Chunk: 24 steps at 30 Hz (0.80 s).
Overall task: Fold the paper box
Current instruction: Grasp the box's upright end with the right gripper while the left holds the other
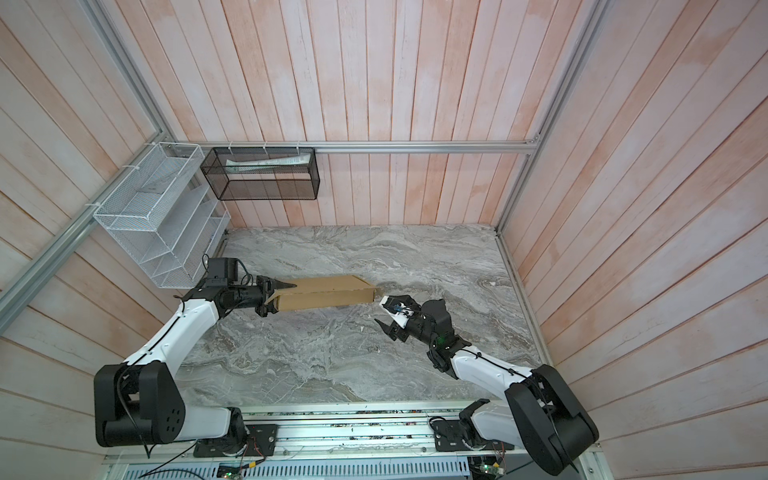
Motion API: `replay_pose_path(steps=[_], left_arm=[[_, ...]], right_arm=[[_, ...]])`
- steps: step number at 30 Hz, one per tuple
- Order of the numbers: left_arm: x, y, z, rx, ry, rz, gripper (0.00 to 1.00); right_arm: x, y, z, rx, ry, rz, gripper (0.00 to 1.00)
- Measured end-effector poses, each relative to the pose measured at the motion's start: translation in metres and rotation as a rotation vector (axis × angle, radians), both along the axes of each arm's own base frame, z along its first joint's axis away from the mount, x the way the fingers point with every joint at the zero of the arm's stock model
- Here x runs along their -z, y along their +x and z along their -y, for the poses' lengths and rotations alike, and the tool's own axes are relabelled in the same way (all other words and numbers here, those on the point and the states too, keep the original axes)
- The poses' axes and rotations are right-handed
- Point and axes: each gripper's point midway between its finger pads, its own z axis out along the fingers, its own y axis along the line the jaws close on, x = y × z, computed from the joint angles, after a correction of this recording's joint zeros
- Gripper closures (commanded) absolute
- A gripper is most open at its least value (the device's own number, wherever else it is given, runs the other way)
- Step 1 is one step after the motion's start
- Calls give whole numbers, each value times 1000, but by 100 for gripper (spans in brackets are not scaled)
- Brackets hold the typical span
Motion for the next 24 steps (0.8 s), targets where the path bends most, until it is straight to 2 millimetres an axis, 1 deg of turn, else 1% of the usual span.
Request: replay_pose_path(steps=[5, 10, 16, 19, 24], left_arm=[[-4, -11, -3, 16, 10, -53, 69], [-14, -20, -3, 49, 12, -70, 69], [-28, -21, -5, 97, 32, -67, 69], [-31, -21, -6, 115, 43, -69, 69], [-34, -26, -7, 142, 53, -78, 69]], right_arm=[[0, -1, -1, -10, -13, 16, 20], [-1, -1, -1, -12, -13, 23, 20], [-6, -4, -1, -18, -2, 39, 20], [-12, -7, -4, -39, 13, 52, 20], [-20, -16, -10, -100, 38, 62, 20]])
